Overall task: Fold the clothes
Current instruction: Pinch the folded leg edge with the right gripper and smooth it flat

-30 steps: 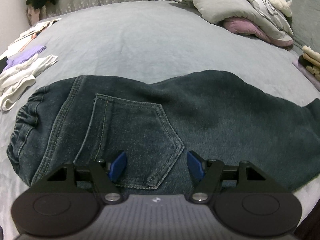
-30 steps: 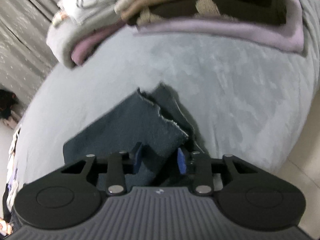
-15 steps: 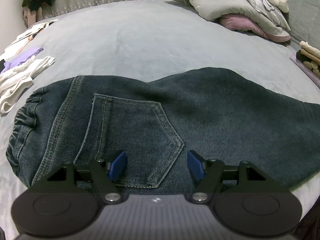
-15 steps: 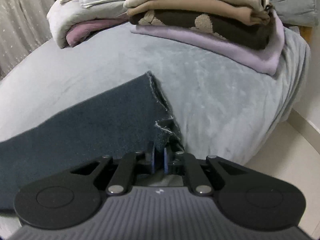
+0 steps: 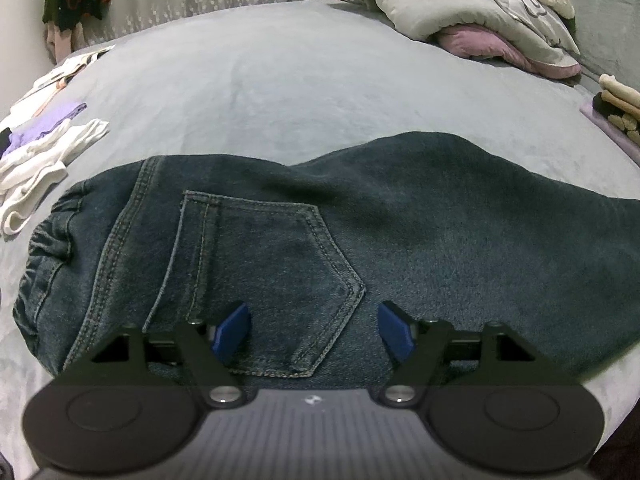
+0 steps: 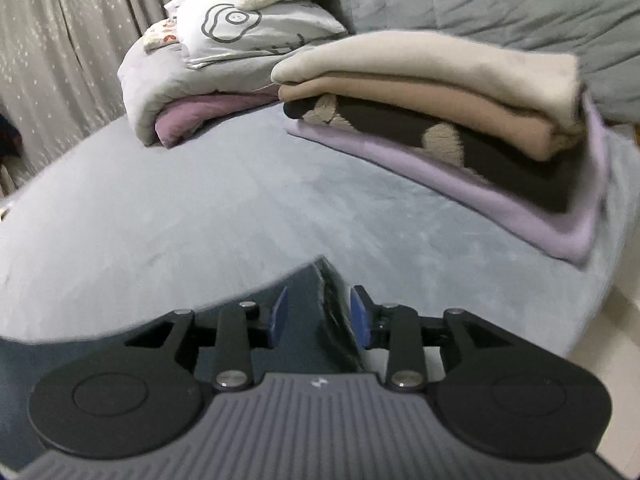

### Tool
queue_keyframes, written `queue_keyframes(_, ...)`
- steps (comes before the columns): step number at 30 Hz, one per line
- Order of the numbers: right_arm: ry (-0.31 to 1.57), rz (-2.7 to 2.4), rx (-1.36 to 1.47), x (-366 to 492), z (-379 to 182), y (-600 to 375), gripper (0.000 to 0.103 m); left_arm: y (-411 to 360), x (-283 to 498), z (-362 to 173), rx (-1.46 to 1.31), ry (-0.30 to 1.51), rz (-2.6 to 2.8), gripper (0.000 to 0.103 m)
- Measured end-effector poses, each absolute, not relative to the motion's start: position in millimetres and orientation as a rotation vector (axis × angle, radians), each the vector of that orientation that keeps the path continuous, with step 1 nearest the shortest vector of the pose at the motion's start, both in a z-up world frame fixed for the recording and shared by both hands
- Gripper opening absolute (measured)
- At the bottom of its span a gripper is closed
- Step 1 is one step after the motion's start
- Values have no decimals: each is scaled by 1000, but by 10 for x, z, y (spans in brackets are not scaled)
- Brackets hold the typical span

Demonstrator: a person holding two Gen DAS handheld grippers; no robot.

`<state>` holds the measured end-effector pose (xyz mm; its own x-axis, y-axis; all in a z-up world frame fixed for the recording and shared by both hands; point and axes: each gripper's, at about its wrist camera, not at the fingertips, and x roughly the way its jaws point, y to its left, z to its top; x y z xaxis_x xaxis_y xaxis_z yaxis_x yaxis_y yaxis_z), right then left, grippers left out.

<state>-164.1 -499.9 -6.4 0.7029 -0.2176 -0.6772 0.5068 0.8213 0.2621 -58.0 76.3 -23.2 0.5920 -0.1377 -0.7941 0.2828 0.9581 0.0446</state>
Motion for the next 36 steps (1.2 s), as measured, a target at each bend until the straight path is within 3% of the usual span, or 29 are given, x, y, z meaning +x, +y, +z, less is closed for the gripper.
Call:
queue_keyframes(4,730,-416,447,-1421,-241,-5000,36,788,-582,-237,175,900,-256,73)
queue_keyframes(6,735,-413,390,-1396,-271,-4911,26,795,-580,-243,179,901,-258,73)
queue_keyframes(7,712,-422,355,-1416,-251,-4861,8,799,-576,-247,183,902,-260,73)
queue_keyframes(11,661,-479,290,-1500,-202,-4731,5,802,-571,-264,197,906,-270,74)
queue_keyframes(14,717,-507,277,-1420,-285,-4730,8,824,-553,-247,184,923,-273,74)
queue_keyframes(16,724,-525,273,-1390,-279,-4719,24,843,-534,-196,163,945,-275,74)
queue_keyframes(18,699,-561,225,-1371,-118,-4623,32,890,-477,-104,99,979,-287,74)
queue_keyframes(25,671,-296,258,-977,222,-4136,40,875,-181,55,-48,994,-370,70)
queue_keyframes(36,786,205,395,62,-29,-2894,44,996,315,-119,-204,908,-507,66)
